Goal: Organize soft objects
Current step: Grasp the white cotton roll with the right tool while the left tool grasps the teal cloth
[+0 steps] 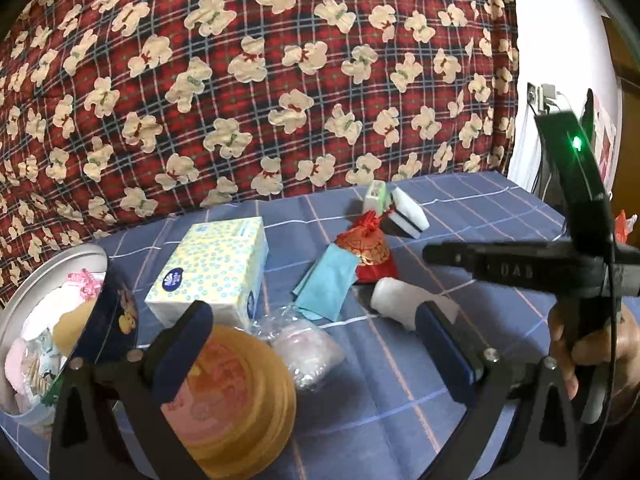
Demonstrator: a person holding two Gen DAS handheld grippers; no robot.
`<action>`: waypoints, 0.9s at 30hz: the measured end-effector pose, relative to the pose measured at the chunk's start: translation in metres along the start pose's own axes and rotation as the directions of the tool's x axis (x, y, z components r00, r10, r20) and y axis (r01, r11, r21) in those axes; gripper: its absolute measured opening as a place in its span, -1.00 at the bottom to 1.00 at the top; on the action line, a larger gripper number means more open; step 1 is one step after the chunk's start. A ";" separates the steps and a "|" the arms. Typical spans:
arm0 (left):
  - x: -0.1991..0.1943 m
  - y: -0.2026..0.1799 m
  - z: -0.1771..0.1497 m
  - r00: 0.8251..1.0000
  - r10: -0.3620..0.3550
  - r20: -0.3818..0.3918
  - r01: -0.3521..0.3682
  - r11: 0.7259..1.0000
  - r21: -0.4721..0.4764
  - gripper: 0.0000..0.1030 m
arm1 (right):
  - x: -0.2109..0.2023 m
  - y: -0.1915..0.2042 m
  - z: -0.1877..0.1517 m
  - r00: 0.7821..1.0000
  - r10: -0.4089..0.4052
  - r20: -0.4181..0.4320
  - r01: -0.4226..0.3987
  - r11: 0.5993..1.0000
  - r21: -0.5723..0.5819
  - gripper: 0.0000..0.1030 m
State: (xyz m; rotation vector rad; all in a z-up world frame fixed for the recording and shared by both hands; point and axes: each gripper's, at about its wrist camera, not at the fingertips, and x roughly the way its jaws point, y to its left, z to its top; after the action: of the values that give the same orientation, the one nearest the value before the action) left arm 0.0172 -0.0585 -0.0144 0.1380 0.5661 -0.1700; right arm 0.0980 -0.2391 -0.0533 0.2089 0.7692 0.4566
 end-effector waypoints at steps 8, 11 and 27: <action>-0.006 0.017 0.008 0.999 0.034 0.019 -0.034 0.999 -0.010 0.99 | 0.031 0.029 -0.014 0.993 -0.086 -0.084 0.070 0.981 -0.181 -0.33; -0.003 0.021 0.011 0.999 0.049 0.010 -0.049 0.999 -0.006 0.99 | 0.039 0.031 -0.018 0.987 -0.111 -0.116 0.084 0.972 -0.217 0.15; 0.049 -0.012 0.034 0.992 -0.004 -0.127 0.010 0.999 0.050 0.92 | -0.009 -0.022 0.003 0.983 -0.168 0.077 0.163 0.984 0.071 -0.37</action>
State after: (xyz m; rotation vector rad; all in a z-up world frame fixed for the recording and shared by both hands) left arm 0.0735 -0.0821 -0.0141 0.1969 0.6897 -0.1832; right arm 0.1018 -0.2631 -0.0535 0.2207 0.7146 0.2644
